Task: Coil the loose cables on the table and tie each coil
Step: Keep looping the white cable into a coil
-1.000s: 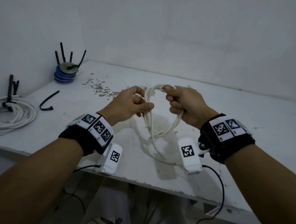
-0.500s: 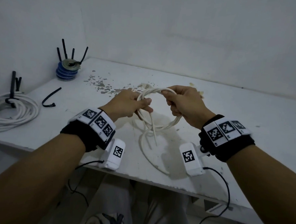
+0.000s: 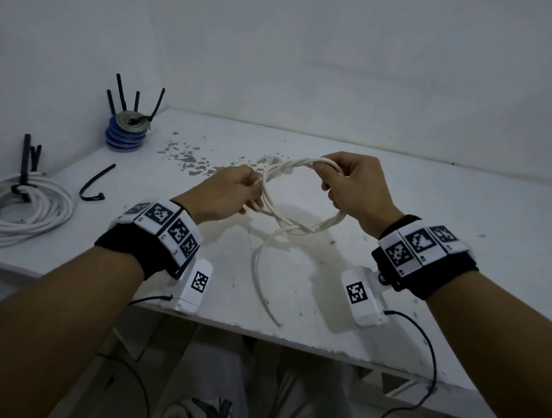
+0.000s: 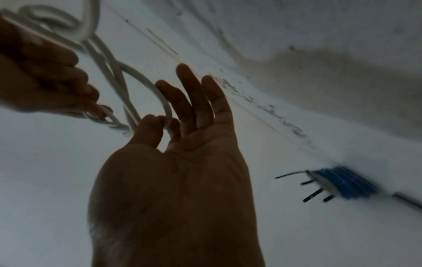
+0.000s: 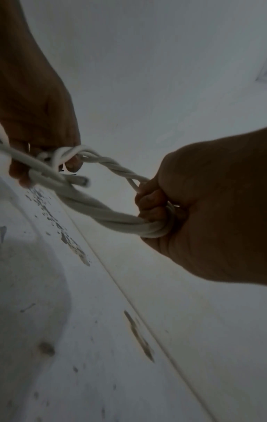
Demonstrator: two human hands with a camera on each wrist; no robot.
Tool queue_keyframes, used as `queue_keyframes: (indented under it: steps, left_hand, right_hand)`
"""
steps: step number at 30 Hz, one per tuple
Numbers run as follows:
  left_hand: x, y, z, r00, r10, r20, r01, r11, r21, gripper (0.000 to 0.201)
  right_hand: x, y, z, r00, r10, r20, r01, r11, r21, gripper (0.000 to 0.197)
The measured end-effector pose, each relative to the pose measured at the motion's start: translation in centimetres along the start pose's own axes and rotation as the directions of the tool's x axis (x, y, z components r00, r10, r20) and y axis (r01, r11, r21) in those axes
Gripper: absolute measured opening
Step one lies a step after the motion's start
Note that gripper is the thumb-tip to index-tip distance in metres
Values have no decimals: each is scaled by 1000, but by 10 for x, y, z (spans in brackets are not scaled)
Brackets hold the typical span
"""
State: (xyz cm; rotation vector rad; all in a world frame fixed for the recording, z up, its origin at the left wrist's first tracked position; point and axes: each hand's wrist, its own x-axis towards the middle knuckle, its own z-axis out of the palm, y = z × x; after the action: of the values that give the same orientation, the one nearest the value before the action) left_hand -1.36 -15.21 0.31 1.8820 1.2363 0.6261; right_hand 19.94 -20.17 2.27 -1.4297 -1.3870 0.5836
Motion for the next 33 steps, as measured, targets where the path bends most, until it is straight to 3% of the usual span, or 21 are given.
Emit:
queue_keyframes:
  steps: [2,5,8,12,14,16,18,23,28,30,33]
  left_hand:
    - [-2,1,2,999,-38,-10,37,997,-72,20]
    - [-2,3,0,998,-62,-16,62,998,17,24]
    - [-5,7,-1,997,-70,23,70,997,-14,30]
    - [1,9,3,980,-169,-104,146,970,-194,22]
    - [0,10,1,969,-201,-140,173,966,-192,29]
    - [-1,8,-1,976,-216,-23,199,932,-303,27]
    - [-5,7,-2,970,-214,116,243,838,-489,33]
    - [-10,7,0,966,-82,245,235,673,-701,35]
    - [-16,13,0,919,-45,391,363,478,-800,42]
    - [-16,13,-2,910,-45,413,396,398,-828,46]
    - [-14,10,0,907,-28,421,395,406,-824,42]
  right_hand:
    - [0,0,1,994,-97,-39,94,992,-80,12]
    - [-2,5,5,967,-248,-64,234,956,-176,9]
    - [-3,10,9,940,-332,-74,307,922,-235,7]
    - [-1,12,12,914,-398,-85,361,889,-281,7]
    - [1,12,13,915,-392,-95,353,893,-279,8]
    - [4,11,11,923,-363,-125,322,909,-265,9]
    - [7,12,10,933,-327,-149,283,924,-257,10]
    - [10,12,7,979,-124,-163,96,981,-171,13]
    - [8,12,5,996,90,-3,-90,992,-87,11]
    - [9,12,0,981,184,55,-185,983,2,27]
    - [10,13,-5,963,254,85,-257,966,23,52]
